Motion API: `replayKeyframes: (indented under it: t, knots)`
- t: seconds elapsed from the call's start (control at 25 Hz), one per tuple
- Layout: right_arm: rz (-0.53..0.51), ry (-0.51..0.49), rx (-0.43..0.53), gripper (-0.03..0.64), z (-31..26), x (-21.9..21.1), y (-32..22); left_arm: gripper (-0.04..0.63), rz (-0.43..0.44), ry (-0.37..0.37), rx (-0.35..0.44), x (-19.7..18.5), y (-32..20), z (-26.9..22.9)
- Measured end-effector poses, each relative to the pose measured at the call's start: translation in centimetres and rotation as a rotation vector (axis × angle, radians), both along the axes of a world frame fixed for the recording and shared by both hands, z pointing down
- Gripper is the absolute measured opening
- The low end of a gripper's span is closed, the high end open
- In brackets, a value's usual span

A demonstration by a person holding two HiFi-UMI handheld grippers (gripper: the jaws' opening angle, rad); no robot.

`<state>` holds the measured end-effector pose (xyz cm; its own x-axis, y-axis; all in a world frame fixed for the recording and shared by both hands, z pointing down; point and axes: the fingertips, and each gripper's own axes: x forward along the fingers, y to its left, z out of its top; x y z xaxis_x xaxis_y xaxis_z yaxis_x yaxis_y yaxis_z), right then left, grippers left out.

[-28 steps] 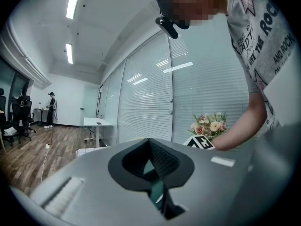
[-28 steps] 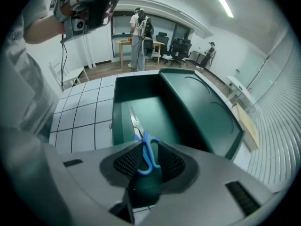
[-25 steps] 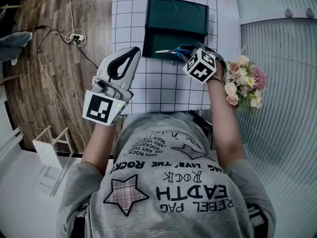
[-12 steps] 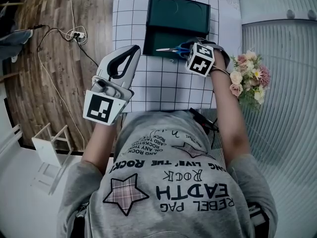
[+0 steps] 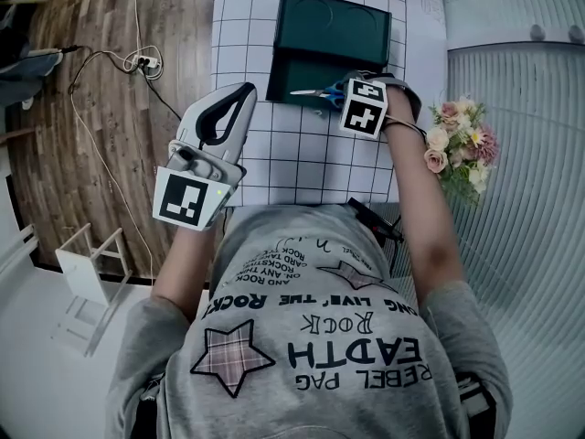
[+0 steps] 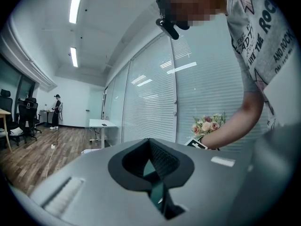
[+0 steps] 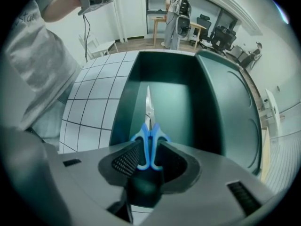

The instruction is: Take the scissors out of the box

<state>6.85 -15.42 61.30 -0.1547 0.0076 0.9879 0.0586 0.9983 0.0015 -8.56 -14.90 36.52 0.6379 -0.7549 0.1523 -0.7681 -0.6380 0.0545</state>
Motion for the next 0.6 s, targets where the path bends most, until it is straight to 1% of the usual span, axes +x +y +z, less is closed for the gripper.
replayKeyframes:
  t: [0.16, 0.24, 0.32, 0.48, 0.52, 0.6]
  knots:
    - [-0.006, 0.047, -0.025, 0.126, 0.8, 0.1, 0.0, 0.009, -0.015, 0.006, 0.001, -0.3, 0.1, -0.1]
    - [-0.006, 0.051, -0.026, 0.126, 0.8, 0.1, 0.0, 0.009, -0.024, 0.007, -0.003, -0.6, 0.1, 0.0]
    - [0.014, 0.036, -0.016, 0.126, 0.7, 0.0, -0.2, 0.009, -0.029, 0.010, -0.005, -0.7, 0.1, 0.0]
    - [0.164, -0.041, 0.011, 0.115, 0.0, -0.8, -2.0, 0.009, -0.021, 0.030, -0.006, -0.5, 0.2, -0.1]
    - [0.178, -0.048, 0.009, 0.114, -0.1, -0.9, -2.2, 0.009, -0.018, 0.034, -0.005, -0.5, 0.2, -0.2]
    - [0.146, -0.047, -0.012, 0.112, -0.1, -1.2, -1.8, 0.009, -0.016, 0.033, -0.003, -0.4, 0.3, -0.4]
